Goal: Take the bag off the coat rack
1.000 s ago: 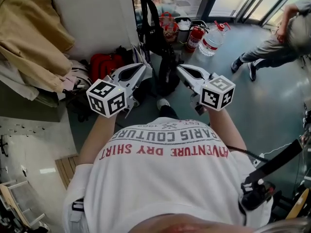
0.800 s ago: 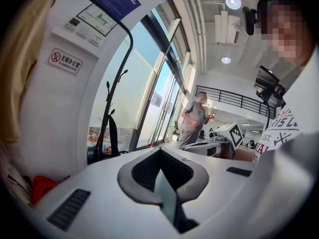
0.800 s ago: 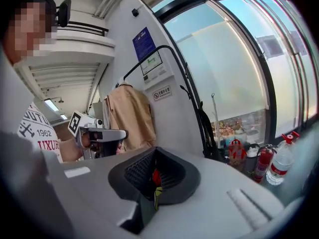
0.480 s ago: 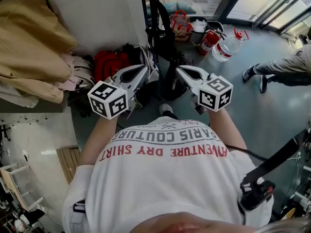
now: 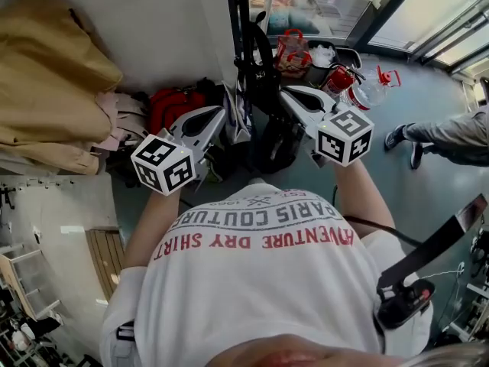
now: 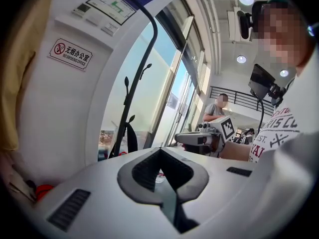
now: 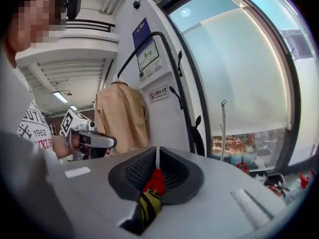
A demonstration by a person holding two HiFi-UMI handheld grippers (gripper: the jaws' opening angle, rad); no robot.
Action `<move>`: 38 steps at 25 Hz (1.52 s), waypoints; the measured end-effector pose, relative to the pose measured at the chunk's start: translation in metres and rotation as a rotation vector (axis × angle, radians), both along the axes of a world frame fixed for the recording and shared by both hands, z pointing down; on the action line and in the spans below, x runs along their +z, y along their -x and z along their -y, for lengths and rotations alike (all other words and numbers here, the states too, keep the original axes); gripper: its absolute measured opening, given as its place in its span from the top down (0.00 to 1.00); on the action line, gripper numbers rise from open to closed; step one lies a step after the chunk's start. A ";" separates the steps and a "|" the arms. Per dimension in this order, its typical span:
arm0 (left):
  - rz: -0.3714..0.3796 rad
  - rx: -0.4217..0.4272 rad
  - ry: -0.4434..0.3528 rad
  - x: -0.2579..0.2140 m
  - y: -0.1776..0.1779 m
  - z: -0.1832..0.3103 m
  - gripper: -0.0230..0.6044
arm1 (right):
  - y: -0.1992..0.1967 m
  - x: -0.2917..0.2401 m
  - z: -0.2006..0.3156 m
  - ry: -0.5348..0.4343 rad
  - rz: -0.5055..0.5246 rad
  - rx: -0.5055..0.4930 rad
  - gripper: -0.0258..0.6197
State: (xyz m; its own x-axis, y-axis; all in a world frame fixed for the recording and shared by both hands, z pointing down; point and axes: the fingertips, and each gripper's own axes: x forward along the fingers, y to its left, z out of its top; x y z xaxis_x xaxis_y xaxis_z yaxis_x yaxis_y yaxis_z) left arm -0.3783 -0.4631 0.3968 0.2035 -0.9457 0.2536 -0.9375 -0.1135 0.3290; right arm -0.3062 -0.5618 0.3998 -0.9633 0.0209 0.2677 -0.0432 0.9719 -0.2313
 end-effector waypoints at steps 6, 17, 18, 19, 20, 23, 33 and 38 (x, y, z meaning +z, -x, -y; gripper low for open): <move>0.011 -0.076 0.015 0.006 0.031 0.006 0.96 | 0.058 0.005 0.044 -0.128 -0.020 -0.054 0.93; 0.005 -0.188 0.027 0.013 0.077 -0.001 0.96 | 0.141 0.069 0.123 -0.171 -0.155 0.011 0.73; 0.001 -0.198 0.028 0.015 0.080 -0.001 0.96 | 0.146 0.075 0.128 -0.169 -0.162 0.023 0.72; -0.003 -0.206 0.030 0.016 0.083 -0.002 0.96 | 0.150 0.081 0.132 -0.165 -0.167 0.034 0.72; -0.006 -0.214 0.032 0.018 0.085 -0.003 0.96 | 0.154 0.086 0.136 -0.163 -0.173 0.044 0.72; -0.014 -0.234 0.040 0.024 0.090 -0.006 0.96 | 0.161 0.098 0.141 -0.162 -0.193 0.046 0.72; -0.028 -0.253 0.048 0.032 0.096 -0.009 0.96 | 0.165 0.110 0.138 -0.081 -0.190 0.064 0.94; -0.027 -0.253 0.061 0.033 0.091 -0.007 0.96 | 0.155 0.095 0.143 -0.158 -0.179 0.123 0.94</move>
State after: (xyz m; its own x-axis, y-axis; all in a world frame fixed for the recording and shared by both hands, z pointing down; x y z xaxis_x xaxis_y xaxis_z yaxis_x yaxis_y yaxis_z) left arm -0.4691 -0.4558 0.4296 -0.0303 -0.9505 0.3093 -0.9244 0.1444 0.3531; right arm -0.4616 -0.7046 0.4948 -0.8929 -0.1493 0.4249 -0.1901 0.9802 -0.0549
